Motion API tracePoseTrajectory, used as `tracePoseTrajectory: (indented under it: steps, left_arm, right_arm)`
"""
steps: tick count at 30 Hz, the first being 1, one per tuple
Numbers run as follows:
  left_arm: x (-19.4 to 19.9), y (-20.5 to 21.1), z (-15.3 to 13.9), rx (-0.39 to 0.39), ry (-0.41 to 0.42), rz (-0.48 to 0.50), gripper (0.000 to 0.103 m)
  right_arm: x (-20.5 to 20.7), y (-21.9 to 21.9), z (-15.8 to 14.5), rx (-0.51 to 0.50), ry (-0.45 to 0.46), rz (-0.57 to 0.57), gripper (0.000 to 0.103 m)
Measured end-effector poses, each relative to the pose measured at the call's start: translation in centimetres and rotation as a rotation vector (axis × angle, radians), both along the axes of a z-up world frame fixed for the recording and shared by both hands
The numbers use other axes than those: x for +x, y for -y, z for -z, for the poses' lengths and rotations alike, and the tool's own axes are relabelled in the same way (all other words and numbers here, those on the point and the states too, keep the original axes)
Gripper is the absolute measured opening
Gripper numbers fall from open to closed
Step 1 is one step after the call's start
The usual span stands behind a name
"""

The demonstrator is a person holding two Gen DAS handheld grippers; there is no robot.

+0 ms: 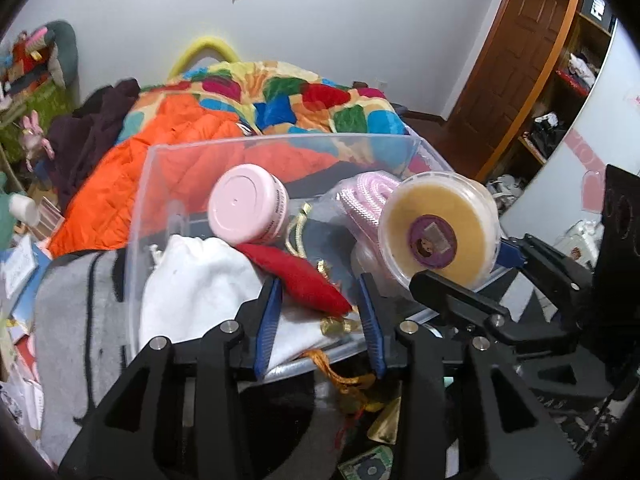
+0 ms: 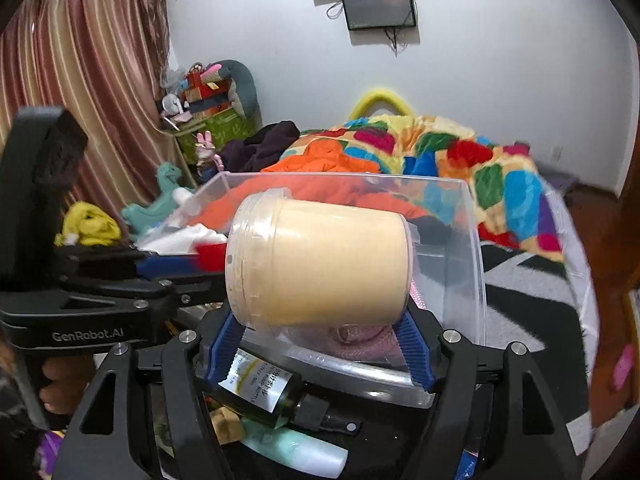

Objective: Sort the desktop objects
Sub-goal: 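Release the red pouch and beige jar into the bin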

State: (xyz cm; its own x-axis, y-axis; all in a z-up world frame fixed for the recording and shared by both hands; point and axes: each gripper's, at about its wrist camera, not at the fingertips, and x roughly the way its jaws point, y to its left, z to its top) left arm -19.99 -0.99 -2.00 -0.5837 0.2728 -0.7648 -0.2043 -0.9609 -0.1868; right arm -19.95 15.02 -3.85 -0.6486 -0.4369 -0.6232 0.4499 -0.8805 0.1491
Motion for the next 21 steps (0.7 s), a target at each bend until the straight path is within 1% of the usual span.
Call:
tracePoseTrajectory:
  steps: [3,6,10,16,20,21]
  left_arm:
    - [0.6,0.0,-0.4,-0.013,-0.017,-0.008,0.040]
    - [1.1,0.3,-0.9,0.006,-0.028,-0.004,0.046]
    - [2.0,-0.1,-1.4,-0.009,-0.050,-0.002,0.046]
    - [3.3,-0.2,-2.2,-0.023,-0.075,-0.002,0.047]
    - [4.5,0.0,-2.8,-0.026,-0.092,-0.011,0.047]
    - [4.7,0.1,-2.9,-0.026,-0.096,-0.012,0.048]
  right_arm:
    - [0.4,0.0,-0.3,0.000,-0.007,0.000,0.070]
    - [1.1,-0.4,-0.7,-0.018,-0.014,-0.012,0.070]
    - [2.5,-0.8,-1.4,-0.016,-0.047,-0.010,0.070]
    - [4.4,-1.3,-2.1,0.022,-0.085,0.009,0.071]
    - [5.4,-2.0,-2.4,0.037,-0.103,0.031,0.078]
    - [5.7,-2.3,-2.5,0.036,-0.108,0.039,0.078]
